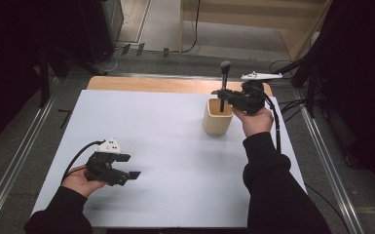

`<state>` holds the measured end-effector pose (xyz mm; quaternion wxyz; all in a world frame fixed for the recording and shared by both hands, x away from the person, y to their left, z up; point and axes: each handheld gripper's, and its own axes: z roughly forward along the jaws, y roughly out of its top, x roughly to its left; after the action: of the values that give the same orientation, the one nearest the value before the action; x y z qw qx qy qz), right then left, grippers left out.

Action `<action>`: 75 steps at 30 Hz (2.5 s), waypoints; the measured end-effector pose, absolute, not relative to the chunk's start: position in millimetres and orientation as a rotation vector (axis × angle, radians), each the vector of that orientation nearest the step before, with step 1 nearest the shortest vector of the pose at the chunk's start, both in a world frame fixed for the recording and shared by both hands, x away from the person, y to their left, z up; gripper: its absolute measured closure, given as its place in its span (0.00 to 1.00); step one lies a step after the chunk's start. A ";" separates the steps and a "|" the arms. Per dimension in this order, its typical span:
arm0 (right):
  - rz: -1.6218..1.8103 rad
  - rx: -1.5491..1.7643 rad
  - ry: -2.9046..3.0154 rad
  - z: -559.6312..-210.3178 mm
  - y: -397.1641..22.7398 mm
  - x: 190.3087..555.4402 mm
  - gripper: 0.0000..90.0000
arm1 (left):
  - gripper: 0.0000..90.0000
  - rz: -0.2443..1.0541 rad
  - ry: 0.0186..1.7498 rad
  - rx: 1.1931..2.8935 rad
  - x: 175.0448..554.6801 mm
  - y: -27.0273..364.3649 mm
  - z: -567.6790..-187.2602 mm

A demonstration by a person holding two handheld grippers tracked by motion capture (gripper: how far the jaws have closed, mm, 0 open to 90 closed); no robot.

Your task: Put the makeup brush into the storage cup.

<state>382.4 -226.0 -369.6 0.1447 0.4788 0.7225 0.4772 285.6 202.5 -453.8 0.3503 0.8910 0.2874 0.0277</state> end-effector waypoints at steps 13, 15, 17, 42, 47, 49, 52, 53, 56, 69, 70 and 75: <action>1.368 1.417 2.001 -379.0 -226.7 400.4 0.89 | 0.31 0.068 0.756 2.303 284.5 204.0 -452.8; 1.357 1.428 2.001 -382.5 -225.5 402.3 0.89 | 0.31 0.063 0.755 2.302 284.6 204.0 -452.2; 1.345 1.435 2.004 -386.5 -223.9 403.8 0.89 | 0.31 0.064 0.755 2.304 284.5 204.3 -452.5; 1.339 1.435 1.964 -432.5 -223.0 397.1 0.89 | 0.31 0.052 0.763 2.301 285.0 207.4 -454.1; 1.324 1.447 1.982 -439.5 -221.1 395.8 0.88 | 0.31 0.055 0.763 2.304 285.2 209.1 -453.5; 1.313 1.445 1.987 -441.0 -221.0 395.0 0.88 | 0.31 0.053 0.766 2.303 285.3 209.2 -453.5; 1.299 1.423 1.999 -439.9 -220.4 394.3 0.86 | 0.31 0.055 0.764 2.303 285.6 209.2 -453.8; 1.301 1.412 1.999 -439.1 -220.8 393.8 0.77 | 0.31 0.056 0.768 2.300 285.5 209.2 -453.5; 1.373 1.405 1.971 -432.9 -225.9 391.9 0.42 | 0.31 0.057 0.760 2.297 285.6 209.1 -452.8; 1.340 1.363 2.080 -421.5 -233.0 377.1 0.29 | 0.31 0.046 0.771 2.301 286.6 209.5 -454.8; 1.356 1.353 2.077 -421.1 -233.8 375.2 0.29 | 0.30 0.046 0.771 2.303 286.8 209.3 -454.9; 1.383 1.361 2.092 -418.7 -239.4 368.0 0.29 | 0.30 0.042 0.767 2.306 287.0 208.6 -454.9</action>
<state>368.0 -239.4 -418.7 0.1438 0.4720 0.7257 0.4795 287.0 208.6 -454.9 0.3482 0.8894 0.2959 0.0162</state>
